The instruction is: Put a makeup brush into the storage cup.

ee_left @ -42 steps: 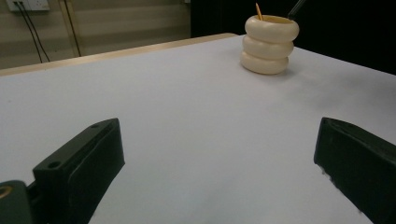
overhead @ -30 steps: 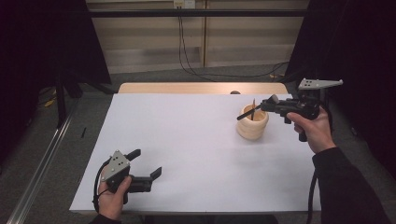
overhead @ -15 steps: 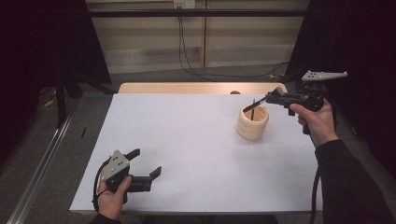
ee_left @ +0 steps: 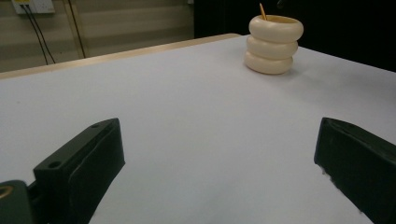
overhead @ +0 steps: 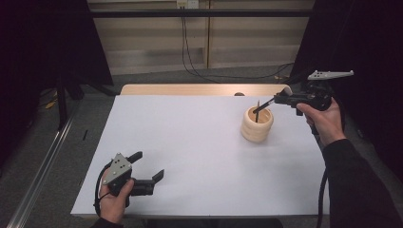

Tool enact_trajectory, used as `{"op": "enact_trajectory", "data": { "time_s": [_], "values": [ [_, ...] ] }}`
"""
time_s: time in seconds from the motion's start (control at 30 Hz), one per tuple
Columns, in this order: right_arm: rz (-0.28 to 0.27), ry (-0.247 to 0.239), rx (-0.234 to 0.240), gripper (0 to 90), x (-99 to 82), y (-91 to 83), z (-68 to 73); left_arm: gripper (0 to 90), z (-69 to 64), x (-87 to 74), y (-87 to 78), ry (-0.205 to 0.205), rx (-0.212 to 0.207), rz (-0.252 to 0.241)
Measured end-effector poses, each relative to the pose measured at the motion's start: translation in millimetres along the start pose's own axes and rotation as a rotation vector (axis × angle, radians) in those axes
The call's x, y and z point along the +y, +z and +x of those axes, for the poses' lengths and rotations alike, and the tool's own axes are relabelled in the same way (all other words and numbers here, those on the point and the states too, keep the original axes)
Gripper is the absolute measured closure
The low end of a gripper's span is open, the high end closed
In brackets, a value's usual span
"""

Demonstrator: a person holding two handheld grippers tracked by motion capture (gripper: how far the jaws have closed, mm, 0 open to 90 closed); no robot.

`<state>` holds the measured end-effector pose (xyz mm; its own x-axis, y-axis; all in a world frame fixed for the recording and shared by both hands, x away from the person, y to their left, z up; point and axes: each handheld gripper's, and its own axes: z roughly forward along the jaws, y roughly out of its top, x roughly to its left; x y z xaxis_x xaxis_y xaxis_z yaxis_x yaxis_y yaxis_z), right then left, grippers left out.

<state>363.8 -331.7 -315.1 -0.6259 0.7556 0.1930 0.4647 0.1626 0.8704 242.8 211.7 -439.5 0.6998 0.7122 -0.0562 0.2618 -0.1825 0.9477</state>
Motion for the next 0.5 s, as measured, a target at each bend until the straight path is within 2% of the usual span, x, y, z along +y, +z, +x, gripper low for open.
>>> {"op": "enact_trajectory", "data": {
  "time_s": [0.5],
  "values": [
    [0.073, 0.01, -0.053, 76.9, -2.5, 11.3, -9.6, 1.5, 0.0, -0.2, -0.3, -0.004, -0.003, -0.003]
  ]
}}
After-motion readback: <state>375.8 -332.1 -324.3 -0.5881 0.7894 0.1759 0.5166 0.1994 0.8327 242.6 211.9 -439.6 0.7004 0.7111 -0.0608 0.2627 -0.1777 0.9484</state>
